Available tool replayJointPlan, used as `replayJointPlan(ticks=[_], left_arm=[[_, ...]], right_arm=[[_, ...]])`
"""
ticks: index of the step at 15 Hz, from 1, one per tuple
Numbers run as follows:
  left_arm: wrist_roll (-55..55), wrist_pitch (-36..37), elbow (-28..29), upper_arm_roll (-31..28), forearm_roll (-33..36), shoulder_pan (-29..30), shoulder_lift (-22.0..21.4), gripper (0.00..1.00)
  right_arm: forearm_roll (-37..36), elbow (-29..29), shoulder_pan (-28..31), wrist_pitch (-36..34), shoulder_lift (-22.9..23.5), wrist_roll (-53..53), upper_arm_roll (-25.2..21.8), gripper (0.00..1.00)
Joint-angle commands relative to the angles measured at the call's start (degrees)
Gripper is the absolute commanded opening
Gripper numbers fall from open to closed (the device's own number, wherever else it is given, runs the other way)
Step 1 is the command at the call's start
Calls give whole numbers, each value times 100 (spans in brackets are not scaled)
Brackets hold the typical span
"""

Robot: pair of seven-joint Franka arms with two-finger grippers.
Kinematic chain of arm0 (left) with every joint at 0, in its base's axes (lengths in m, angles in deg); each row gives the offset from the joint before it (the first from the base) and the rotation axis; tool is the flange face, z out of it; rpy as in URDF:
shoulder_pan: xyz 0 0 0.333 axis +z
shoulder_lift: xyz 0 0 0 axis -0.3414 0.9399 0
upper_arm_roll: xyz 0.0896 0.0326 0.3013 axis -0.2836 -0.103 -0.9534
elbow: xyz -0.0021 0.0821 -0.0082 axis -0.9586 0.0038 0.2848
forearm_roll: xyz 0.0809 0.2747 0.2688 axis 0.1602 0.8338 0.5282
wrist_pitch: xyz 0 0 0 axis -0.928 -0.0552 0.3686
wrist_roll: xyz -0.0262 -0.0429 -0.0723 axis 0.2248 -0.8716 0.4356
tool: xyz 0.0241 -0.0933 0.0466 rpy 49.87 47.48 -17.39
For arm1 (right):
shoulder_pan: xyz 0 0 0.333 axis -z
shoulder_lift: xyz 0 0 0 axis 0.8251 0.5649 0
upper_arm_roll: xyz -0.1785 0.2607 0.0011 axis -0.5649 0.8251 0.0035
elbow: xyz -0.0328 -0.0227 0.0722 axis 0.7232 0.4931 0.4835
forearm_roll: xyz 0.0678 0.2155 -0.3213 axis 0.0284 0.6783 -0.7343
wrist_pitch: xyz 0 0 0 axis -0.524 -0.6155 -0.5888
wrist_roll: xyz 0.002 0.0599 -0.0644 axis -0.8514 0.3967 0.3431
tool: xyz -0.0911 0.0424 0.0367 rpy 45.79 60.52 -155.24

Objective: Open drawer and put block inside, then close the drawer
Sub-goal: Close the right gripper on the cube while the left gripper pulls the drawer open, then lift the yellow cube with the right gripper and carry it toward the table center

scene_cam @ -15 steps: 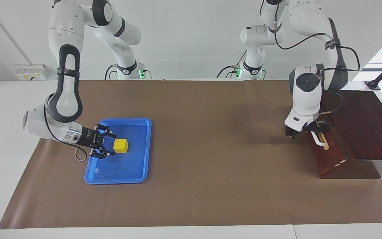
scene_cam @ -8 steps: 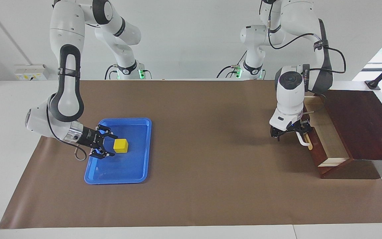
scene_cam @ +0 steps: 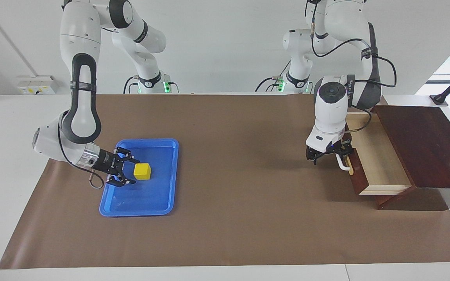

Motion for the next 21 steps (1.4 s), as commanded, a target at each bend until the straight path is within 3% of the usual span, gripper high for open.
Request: replayJointPlan(ticks=[1,10,15,19,21], left_arm=[[-150,178,-90,-25,-173,-201,46,100],[-203,274,-134,-34,-173,-315,46,100],[-194,529,-292,-43,-173,-289,72,100],[-168,1011,-686,-34,-173,-262,98,100],[-159,1336,-959,-25,-234,-280,134,100]], right_arm=[[193,273,-15,176,-185,-223,23,91],[360,413,-138,449,-212,-267,32,88],[378,475,-138,466,-238,-460,32,80],[448,510,-129,458,-238,-759,32,50],[448,510,-129,440,-247,-874,32,25]])
